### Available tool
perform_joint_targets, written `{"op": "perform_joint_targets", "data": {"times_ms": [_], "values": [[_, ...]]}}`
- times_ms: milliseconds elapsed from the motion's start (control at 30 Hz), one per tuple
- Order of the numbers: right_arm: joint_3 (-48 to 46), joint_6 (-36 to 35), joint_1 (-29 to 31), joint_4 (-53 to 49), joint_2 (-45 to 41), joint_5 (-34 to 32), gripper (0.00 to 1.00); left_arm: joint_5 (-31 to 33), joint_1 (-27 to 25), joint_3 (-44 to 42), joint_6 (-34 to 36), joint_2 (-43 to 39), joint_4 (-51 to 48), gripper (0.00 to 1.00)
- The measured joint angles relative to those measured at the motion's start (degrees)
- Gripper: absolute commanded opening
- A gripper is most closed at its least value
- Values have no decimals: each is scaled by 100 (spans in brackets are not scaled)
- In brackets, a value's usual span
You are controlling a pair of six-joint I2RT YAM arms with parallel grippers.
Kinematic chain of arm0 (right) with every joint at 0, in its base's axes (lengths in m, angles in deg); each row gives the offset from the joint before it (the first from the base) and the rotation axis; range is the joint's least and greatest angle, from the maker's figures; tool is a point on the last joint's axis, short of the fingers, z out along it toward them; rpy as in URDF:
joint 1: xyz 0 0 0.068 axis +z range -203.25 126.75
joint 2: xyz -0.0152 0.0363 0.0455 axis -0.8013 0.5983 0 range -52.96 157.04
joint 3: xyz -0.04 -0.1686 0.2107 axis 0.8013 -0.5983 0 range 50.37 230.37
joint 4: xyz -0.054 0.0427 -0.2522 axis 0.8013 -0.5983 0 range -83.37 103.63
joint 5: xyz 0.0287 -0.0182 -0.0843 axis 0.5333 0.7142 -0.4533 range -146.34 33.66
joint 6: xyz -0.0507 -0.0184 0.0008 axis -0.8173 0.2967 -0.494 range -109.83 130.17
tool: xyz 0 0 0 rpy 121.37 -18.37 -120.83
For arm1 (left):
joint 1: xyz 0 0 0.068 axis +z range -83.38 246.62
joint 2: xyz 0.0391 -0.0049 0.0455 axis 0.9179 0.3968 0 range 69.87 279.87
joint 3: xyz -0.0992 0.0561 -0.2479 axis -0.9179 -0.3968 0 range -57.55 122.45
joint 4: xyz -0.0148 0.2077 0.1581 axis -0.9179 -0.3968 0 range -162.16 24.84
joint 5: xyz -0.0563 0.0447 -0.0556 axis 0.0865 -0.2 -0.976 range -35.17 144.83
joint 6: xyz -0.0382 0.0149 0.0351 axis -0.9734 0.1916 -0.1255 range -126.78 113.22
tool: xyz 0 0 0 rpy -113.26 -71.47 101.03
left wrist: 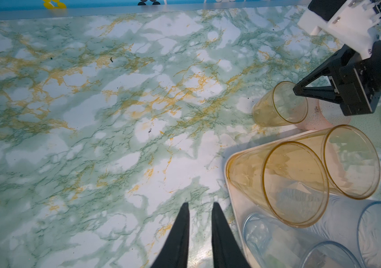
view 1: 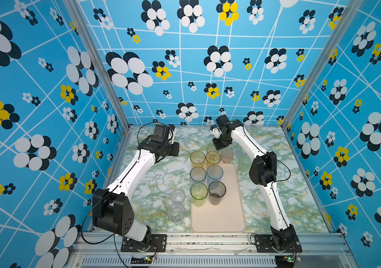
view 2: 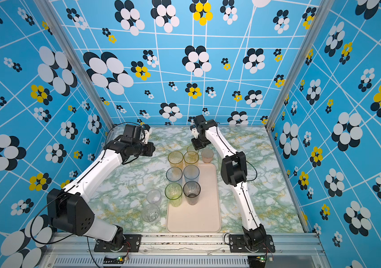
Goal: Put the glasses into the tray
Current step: 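Close the right gripper on the amber glass and lift it, then carry the amber glass with the right gripper to the tray's far end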
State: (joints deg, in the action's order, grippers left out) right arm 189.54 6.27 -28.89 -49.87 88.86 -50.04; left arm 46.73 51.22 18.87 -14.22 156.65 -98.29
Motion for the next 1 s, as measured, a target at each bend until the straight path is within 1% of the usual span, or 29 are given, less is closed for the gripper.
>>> {"op": "perform_joint_targets", "data": {"times_ms": [100, 300, 500, 633, 767, 1000], "values": [[-466, 127, 0, 356, -310, -15, 0, 0, 0, -66, 7, 0, 20, 20], [-1438, 341, 0, 1147, -1276, -131, 0, 0, 0, -214, 20, -22, 24, 20], [-1917, 442, 0, 1611, -2155, -321, 0, -2, 0, -216, 20, -87, 44, 20], [-2275, 457, 0, 1705, -2719, -540, 0, -2, 0, -251, 20, -120, 57, 20], [-2942, 457, 0, 1696, -3486, -831, 0, -2, 0, -297, 24, -173, 57, 20], [-4022, 595, 0, 1346, -4769, -1250, 0, 0, -28, -297, 81, -310, 55, 21]]}}
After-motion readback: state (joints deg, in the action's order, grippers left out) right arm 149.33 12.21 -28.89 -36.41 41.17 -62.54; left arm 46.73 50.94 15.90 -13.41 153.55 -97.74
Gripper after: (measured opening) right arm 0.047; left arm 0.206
